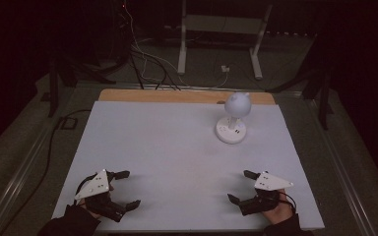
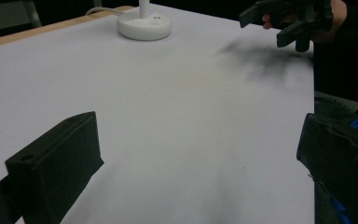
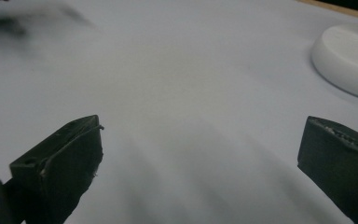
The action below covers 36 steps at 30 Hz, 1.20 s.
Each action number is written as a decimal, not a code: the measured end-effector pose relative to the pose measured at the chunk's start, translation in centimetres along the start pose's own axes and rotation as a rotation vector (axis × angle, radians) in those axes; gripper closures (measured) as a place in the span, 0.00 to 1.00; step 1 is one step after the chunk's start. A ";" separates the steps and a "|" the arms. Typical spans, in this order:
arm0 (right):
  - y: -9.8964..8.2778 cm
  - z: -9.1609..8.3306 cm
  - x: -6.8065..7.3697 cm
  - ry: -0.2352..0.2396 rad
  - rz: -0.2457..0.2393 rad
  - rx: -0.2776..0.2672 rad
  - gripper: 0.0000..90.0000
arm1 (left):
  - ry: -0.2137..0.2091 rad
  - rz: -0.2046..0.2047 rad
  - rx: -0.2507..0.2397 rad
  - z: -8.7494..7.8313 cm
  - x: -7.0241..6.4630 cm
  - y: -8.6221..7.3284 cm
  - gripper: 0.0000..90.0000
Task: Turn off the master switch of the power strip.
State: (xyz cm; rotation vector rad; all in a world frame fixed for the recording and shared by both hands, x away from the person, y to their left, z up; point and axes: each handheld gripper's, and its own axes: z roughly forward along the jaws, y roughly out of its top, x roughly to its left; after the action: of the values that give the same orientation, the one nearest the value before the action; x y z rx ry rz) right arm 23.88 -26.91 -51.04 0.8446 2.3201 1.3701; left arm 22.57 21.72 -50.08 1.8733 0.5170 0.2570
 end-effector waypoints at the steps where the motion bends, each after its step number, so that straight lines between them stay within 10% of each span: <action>1: 0.0 0.0 0.0 0.000 0.002 0.000 0.00 | 0.000 0.001 -0.001 0.0 0.0 0.0 0.00; 36: 2.8 0.6 1.7 0.108 -0.002 0.121 0.00 | -0.004 0.012 0.002 0.0 -0.1 0.0 0.00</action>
State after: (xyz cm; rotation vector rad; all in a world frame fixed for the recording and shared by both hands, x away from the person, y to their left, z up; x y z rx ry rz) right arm 23.79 -24.36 -48.85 0.8212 2.5065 1.3163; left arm 22.47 21.67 -50.04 1.8792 0.5035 0.2608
